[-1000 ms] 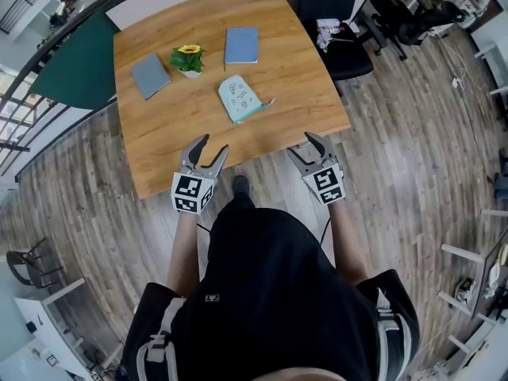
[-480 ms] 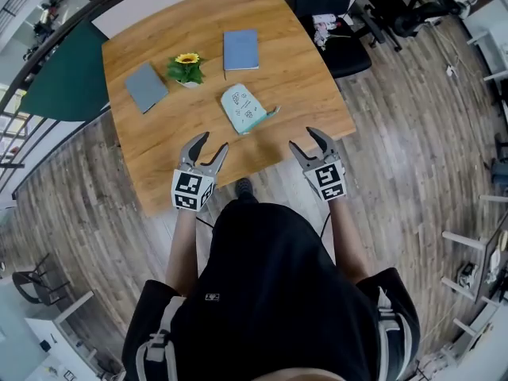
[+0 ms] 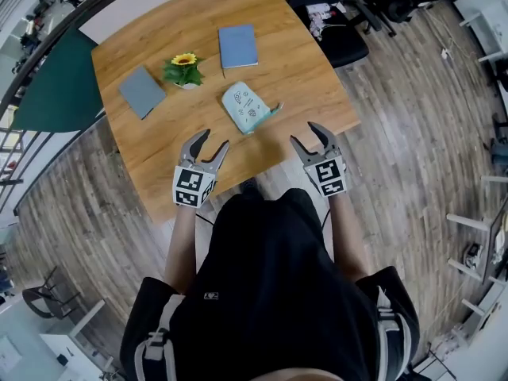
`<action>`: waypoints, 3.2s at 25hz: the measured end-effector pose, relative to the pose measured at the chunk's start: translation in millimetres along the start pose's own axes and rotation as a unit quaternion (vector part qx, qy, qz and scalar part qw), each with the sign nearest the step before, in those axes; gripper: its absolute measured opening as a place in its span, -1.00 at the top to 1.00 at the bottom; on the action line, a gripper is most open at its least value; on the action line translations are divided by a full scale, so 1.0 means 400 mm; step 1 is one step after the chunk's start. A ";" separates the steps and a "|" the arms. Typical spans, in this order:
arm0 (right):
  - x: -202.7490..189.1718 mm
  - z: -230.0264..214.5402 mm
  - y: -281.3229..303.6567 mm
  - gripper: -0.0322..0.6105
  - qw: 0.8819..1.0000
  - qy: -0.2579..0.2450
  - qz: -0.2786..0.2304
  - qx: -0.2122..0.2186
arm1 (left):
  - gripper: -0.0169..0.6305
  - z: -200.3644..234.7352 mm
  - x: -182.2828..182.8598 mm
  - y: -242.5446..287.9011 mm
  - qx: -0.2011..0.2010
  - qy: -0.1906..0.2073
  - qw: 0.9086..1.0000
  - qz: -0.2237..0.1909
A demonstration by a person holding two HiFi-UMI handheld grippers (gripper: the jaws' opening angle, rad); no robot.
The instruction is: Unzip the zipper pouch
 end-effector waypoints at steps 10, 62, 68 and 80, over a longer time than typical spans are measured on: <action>-0.033 0.019 0.022 0.15 0.999 0.029 0.013 -0.008 | 0.30 -0.003 -0.007 0.032 -0.029 0.075 0.997 0.013; -0.303 0.019 0.137 0.17 0.986 0.144 0.068 0.052 | 0.33 -0.046 -0.374 0.375 -0.164 0.414 0.877 0.182; -0.291 0.021 0.122 0.17 0.985 0.147 0.065 0.055 | 0.36 -0.052 -0.413 0.409 -0.197 0.503 0.821 0.184; -0.302 0.029 0.104 0.17 0.983 0.157 0.067 0.062 | 0.44 -0.062 -0.471 0.447 -0.251 0.640 0.706 0.171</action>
Point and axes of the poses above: the fingertips, and each gripper's own axes: y forward along the fingers, z to its left, x out of its top, the point moved 2 cm from there along -y, backward along the fingers, and after that the axes turned 2 degrees about x, right-handed, at the moved point
